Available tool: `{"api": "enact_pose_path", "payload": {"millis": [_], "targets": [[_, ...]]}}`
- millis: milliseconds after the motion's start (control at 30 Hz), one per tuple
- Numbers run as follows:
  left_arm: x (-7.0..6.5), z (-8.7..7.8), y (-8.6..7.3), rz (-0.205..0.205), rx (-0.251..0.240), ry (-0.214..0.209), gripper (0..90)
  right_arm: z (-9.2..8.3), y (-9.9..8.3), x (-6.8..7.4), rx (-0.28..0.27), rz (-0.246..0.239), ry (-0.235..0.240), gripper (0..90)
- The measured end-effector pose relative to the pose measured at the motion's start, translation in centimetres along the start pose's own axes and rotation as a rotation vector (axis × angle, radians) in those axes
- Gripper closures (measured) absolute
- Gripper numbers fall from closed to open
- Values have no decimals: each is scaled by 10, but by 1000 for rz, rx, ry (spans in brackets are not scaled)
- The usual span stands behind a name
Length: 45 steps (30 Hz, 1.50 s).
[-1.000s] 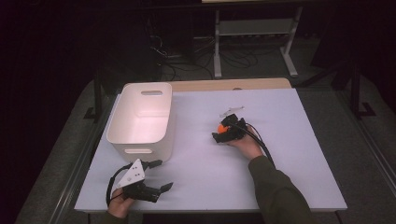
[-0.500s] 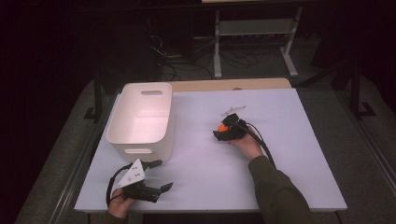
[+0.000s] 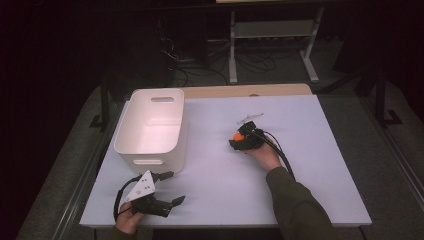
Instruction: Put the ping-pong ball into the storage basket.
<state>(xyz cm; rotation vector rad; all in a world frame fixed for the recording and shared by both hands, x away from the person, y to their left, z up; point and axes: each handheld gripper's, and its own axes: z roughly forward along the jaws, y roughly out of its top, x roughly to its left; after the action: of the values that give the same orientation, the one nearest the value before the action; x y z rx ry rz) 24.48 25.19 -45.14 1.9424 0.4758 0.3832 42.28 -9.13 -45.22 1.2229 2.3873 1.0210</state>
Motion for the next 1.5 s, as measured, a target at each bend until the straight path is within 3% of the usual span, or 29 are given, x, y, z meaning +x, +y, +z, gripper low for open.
{"api": "enact_pose_path", "payload": {"millis": [467, 767, 1500], "targets": [[0, 0, 0, 1, 0, 1, 141, -1, 0, -2, 1, 8, 0, 489], [0, 0, 0, 2, 0, 0, 141, -2, 0, -2, 1, 9, 3, 492], [0, 0, 0, -1, -4, -2, 141, -11, 4, 2, -8, -8, 60, 494]]}}
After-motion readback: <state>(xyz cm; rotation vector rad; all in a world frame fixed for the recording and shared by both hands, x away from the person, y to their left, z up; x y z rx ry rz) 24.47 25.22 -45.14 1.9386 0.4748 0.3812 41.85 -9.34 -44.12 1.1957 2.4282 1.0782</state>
